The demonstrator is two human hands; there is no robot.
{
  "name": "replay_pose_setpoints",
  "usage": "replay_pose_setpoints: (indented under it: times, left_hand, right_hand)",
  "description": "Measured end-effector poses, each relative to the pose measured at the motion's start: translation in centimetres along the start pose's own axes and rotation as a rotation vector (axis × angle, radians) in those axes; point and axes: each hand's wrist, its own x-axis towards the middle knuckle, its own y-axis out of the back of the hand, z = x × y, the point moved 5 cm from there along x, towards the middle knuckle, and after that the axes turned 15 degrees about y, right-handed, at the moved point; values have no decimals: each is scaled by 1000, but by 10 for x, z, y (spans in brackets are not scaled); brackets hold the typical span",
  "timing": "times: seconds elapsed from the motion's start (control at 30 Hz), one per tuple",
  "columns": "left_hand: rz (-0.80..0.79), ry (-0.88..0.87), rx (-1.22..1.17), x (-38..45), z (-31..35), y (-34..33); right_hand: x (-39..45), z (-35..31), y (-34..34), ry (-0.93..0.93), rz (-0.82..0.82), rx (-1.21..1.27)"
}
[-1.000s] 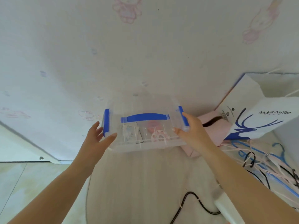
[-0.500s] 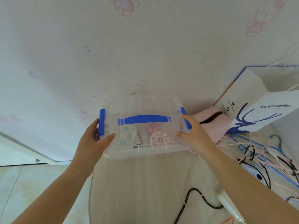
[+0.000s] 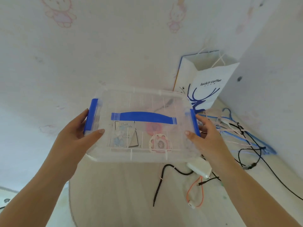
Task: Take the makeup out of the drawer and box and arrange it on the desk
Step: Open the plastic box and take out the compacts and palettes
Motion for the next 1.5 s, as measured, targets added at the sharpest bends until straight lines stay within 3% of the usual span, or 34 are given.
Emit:
replay_pose_setpoints:
  times: [0.47,0.67,0.83,1.3,1.5]
  left_hand:
    - [-518,9,87,-173,-49,-239]
    - [-729,62,211,-244,-82,-326]
    - [-851,75,314,-282,-101,-371]
    - [-1378,9,564,-386,-139,-477]
    - [-1441,59,619,-422,-165,-503]
  right_hand:
    - [-256,77,270,-223,370,3]
    - [-377,104,344,-332,563,-27]
    - [-453,119,367,-406,712,-23]
    - [-608,118,382,-611,1188,-119]
    - [-659,116,382,-674,1260,-141]
